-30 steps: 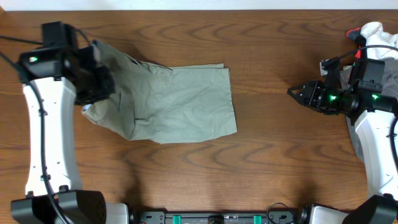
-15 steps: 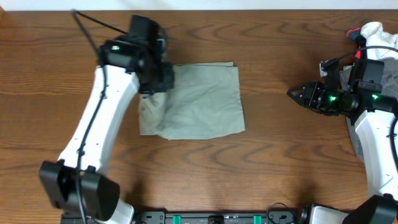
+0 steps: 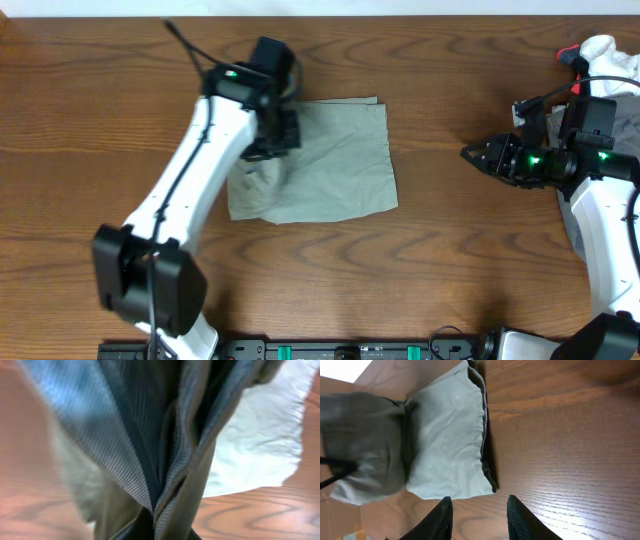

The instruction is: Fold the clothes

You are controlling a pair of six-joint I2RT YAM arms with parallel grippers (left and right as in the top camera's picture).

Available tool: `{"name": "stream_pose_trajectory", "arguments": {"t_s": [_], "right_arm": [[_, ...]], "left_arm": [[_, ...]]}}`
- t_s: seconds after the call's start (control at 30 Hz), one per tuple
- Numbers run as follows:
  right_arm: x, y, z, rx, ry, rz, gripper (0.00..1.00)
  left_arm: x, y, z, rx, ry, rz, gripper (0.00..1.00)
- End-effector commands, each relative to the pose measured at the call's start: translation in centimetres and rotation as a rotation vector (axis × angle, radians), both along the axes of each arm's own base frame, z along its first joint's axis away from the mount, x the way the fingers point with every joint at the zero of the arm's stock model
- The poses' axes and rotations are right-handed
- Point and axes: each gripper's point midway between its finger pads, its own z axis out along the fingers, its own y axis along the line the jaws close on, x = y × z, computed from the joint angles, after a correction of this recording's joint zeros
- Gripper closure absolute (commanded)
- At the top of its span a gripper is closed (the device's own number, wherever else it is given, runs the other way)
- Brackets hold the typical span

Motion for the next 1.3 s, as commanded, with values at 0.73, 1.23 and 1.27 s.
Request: {"name": "stream_pose_trajectory", "arguments": {"t_s": [0.73,1.23,1.27], "right_arm": [[-0.1,0.0,0.5,-0.009,-0.025,0.017,0.66],[-0.8,0.2,0.2,-0.004,0.005,0.022,0.67],[-0.8,0.2,0.1,-0.003,0.008,0.022,0.67]], "left_arm": [[-1.3,17.2,14.2,0.187,-0.349,0.072,0.94],[2.5,1.8,3.7,0.105,-0.080,-0.038,0.94],[2.8,1.0,2.6,0.107,-0.061,-0.034,0.94]]}}
